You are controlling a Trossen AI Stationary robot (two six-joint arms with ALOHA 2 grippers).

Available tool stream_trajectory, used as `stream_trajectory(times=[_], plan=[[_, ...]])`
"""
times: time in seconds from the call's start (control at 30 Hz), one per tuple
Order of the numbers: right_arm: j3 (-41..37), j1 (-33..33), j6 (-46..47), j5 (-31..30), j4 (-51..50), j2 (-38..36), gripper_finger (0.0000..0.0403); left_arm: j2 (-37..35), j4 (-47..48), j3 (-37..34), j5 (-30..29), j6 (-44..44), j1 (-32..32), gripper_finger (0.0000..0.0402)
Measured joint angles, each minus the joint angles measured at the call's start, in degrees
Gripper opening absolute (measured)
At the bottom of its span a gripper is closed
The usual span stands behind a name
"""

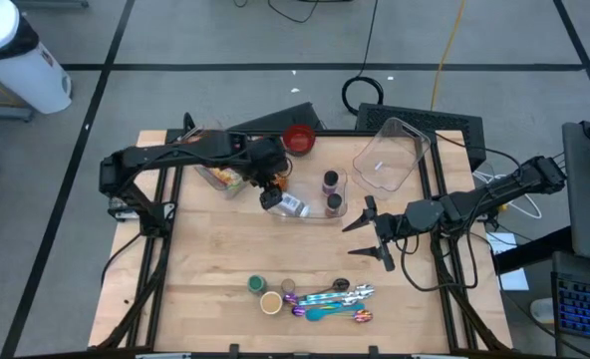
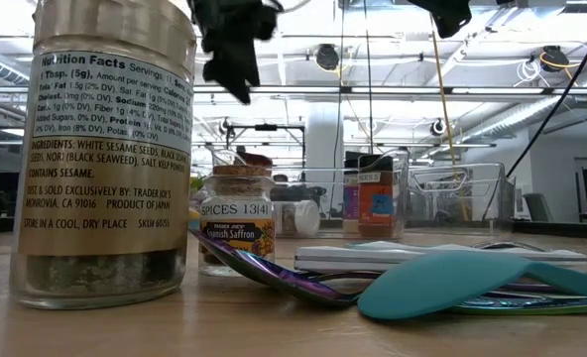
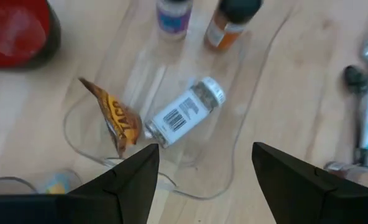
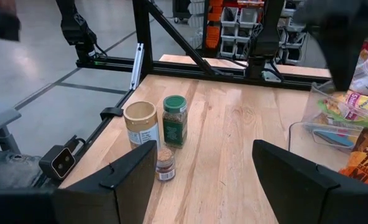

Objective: Pick & Place Food Item
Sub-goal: Put the brown seasoning bottle into the center transparent bin

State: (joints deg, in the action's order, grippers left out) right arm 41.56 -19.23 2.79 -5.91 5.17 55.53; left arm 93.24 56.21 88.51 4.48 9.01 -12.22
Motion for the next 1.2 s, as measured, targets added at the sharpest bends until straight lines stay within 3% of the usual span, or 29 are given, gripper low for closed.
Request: stream_trajectory(times=[0.23, 0.47, 0.6, 0.8, 1.0, 1.2], plan=[[0.0, 0.0, 1.0, 0.0, 0.1, 0.0, 0.0256, -6.8, -9.5, 0.0, -0.5, -2.0, 7.2, 0.0267], [0.0, -0.1, 3.5, 0.1, 0.1, 0.0, 0.0256, -13.2, -17.4, -5.2, -14.6, -3.4, 19.7, 0.0267], [0.0, -1.2, 3.6, 0.1, 0.3, 0.2, 0.0256, -17.8, -23.3, -12.8, -21.5, -2.1, 24.3, 0.0267], [0.0, -2.8, 2.3, -0.2, 5.6, 3.6, 0.0256, -26.5, -34.2, -28.0, -23.0, 0.2, 26.1, 0.0267], [0.6, -2.8, -0.2, -0.2, 16.6, 15.0, 0.0256, -36.3, -51.9, -45.1, -24.6, -1.5, 26.1, 0.0267], [11.7, -2.1, -2.3, 0.0, 11.3, 28.5, 0.0256, -43.8, -64.7, -56.3, -24.6, -4.4, 25.6, 0.0267]])
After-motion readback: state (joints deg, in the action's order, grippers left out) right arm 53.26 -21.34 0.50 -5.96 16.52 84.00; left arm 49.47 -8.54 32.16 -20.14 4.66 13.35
